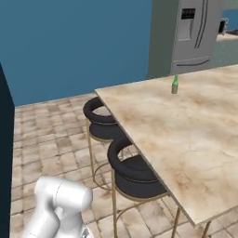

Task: Sort all alcoholic drinks to one cabinet, and non-alcoholic drinks to the other.

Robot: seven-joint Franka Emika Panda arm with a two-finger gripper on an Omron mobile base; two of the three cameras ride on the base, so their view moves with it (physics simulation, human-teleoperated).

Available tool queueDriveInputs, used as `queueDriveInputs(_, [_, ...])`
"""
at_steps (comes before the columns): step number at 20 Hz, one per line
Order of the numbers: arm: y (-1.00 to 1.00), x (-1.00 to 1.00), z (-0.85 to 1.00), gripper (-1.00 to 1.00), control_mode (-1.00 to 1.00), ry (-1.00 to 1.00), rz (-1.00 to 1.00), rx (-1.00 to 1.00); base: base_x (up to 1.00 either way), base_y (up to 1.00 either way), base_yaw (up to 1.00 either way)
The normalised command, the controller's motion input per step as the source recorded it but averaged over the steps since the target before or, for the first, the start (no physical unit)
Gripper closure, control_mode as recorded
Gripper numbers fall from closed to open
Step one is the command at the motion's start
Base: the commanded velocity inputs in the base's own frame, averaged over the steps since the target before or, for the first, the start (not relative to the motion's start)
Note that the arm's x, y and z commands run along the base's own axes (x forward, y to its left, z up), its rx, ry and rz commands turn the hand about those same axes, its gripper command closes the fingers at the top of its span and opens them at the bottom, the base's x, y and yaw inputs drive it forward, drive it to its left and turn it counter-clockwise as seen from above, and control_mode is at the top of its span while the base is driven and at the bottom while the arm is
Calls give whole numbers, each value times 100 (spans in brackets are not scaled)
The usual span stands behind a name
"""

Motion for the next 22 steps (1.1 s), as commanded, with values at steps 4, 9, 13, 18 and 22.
queueDriveInputs(4, [0,0,0,-100,100,0,0,0,22,70,-30])
queueDriveInputs(9, [0,0,0,-100,100,0,0,0,21,66,-30])
queueDriveInputs(13, [0,0,0,-100,100,0,0,0,23,65,-29])
queueDriveInputs(18, [0,0,0,-100,100,0,0,0,25,63,-29])
queueDriveInputs(22, [0,0,0,-100,100,0,0,0,27,64,-30])
